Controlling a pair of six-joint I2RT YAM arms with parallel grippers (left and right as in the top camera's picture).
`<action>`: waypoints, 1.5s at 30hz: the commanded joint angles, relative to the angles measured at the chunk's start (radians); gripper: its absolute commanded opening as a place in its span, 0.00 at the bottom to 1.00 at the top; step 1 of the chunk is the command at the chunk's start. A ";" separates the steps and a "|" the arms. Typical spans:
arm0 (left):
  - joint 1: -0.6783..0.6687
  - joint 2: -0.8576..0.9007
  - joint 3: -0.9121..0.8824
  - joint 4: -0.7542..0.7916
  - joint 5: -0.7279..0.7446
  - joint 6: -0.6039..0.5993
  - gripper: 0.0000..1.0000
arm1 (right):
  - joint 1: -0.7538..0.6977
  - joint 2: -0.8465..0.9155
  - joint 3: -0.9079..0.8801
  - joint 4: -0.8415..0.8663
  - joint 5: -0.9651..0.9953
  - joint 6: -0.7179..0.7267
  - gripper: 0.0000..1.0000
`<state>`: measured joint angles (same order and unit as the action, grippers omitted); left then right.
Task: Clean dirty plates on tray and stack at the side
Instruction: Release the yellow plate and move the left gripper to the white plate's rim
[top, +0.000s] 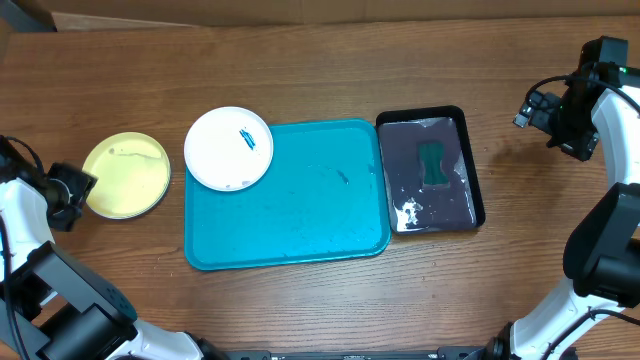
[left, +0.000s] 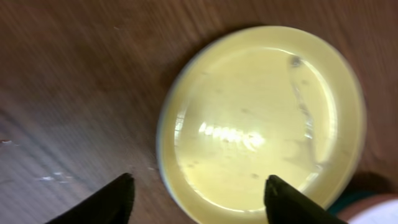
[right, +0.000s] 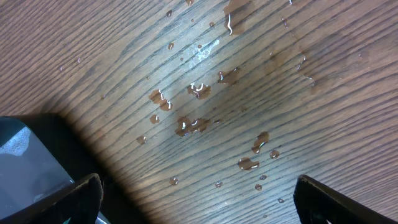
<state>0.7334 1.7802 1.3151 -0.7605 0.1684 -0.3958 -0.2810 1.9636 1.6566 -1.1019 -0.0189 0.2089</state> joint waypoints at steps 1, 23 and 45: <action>-0.006 -0.034 0.008 -0.006 0.233 0.060 0.79 | -0.003 -0.010 0.005 0.000 0.002 0.005 1.00; -0.498 -0.031 0.025 0.002 -0.072 0.130 0.40 | -0.003 -0.010 0.005 0.000 0.002 0.005 1.00; -0.498 0.121 0.024 0.096 -0.108 0.157 0.44 | -0.003 -0.010 0.005 0.000 0.002 0.005 1.00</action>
<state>0.2359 1.8771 1.3174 -0.6716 0.0780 -0.2573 -0.2810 1.9636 1.6566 -1.1023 -0.0189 0.2092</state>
